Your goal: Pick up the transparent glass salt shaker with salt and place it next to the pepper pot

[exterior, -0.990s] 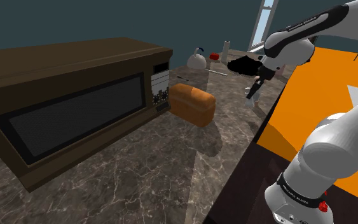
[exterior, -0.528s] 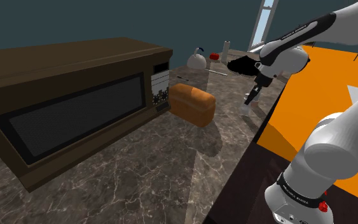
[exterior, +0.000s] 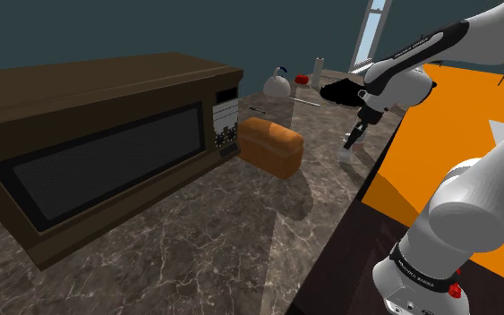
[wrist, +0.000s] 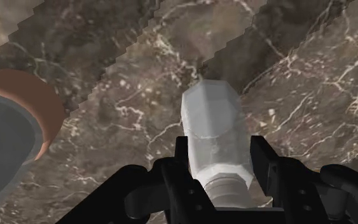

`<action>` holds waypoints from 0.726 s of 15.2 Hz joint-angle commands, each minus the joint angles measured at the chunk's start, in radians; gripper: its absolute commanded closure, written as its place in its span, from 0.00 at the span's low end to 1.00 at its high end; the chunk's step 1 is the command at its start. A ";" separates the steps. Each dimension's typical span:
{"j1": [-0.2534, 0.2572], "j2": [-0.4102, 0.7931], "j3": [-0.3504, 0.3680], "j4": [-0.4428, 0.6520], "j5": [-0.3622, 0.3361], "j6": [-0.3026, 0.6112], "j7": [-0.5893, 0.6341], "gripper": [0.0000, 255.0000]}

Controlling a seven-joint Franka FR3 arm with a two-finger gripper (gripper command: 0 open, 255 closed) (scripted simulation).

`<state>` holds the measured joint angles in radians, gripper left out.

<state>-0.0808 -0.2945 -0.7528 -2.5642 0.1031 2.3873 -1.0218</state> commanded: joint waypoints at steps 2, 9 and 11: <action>0.000 0.000 0.000 0.000 0.000 0.000 0.000 0.00; -0.050 -0.083 0.035 0.042 -0.069 -0.112 0.051 0.00; -0.061 -0.101 0.044 0.055 -0.082 -0.142 0.060 0.00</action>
<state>-0.1372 -0.3888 -0.7112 -2.5202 0.0273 2.2643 -0.9651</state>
